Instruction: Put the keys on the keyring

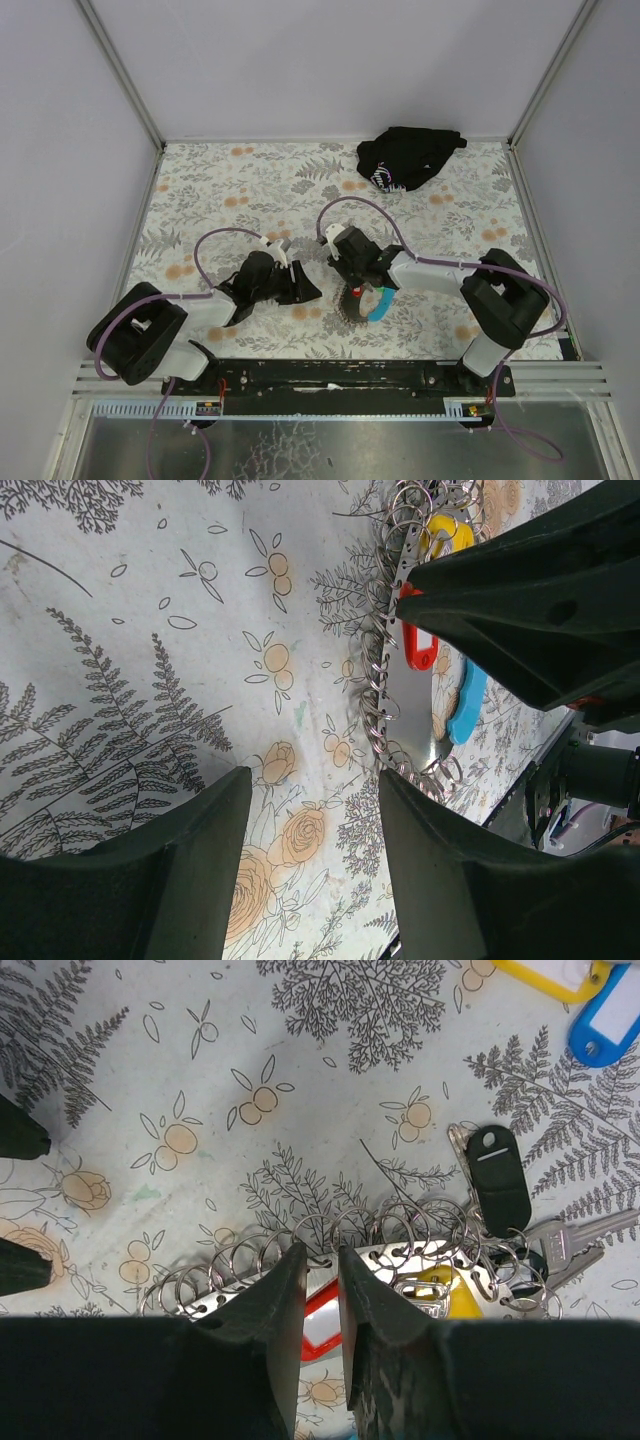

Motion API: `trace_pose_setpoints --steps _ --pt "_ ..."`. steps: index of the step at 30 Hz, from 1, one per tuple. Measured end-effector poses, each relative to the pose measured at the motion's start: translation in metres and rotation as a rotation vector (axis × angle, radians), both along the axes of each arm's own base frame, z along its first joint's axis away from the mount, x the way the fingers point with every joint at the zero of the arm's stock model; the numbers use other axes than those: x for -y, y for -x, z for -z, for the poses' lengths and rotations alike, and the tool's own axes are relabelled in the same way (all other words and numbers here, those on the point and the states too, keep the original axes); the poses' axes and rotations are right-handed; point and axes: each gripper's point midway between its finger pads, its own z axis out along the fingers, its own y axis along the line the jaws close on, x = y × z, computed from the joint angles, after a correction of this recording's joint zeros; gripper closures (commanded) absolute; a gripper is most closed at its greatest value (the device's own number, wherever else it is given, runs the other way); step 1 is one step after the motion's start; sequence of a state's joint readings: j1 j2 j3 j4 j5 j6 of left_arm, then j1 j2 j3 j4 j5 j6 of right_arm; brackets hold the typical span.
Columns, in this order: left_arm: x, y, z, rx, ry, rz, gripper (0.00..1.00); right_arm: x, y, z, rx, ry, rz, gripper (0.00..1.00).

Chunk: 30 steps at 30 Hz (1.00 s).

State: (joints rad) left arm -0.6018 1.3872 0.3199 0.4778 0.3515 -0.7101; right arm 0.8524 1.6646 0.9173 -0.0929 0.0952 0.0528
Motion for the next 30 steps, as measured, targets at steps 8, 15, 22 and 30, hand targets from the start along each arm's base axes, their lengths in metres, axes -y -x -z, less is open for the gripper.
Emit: trace_pose_setpoints --steps 8,15,22,30 --pt "0.000 0.000 0.000 0.000 0.000 0.000 0.47 0.006 -0.004 0.010 0.009 0.047 0.025 0.73" --pt "0.000 0.000 0.000 0.000 0.000 0.000 0.47 0.003 -0.007 0.009 0.013 0.046 0.027 0.74" --pt "0.001 -0.002 -0.002 0.006 0.004 0.001 0.47 0.002 -0.013 0.016 0.015 0.065 0.044 0.78" --pt "0.001 -0.002 -0.003 0.007 0.004 0.000 0.47 0.003 -0.015 0.014 0.016 0.073 0.064 1.00"
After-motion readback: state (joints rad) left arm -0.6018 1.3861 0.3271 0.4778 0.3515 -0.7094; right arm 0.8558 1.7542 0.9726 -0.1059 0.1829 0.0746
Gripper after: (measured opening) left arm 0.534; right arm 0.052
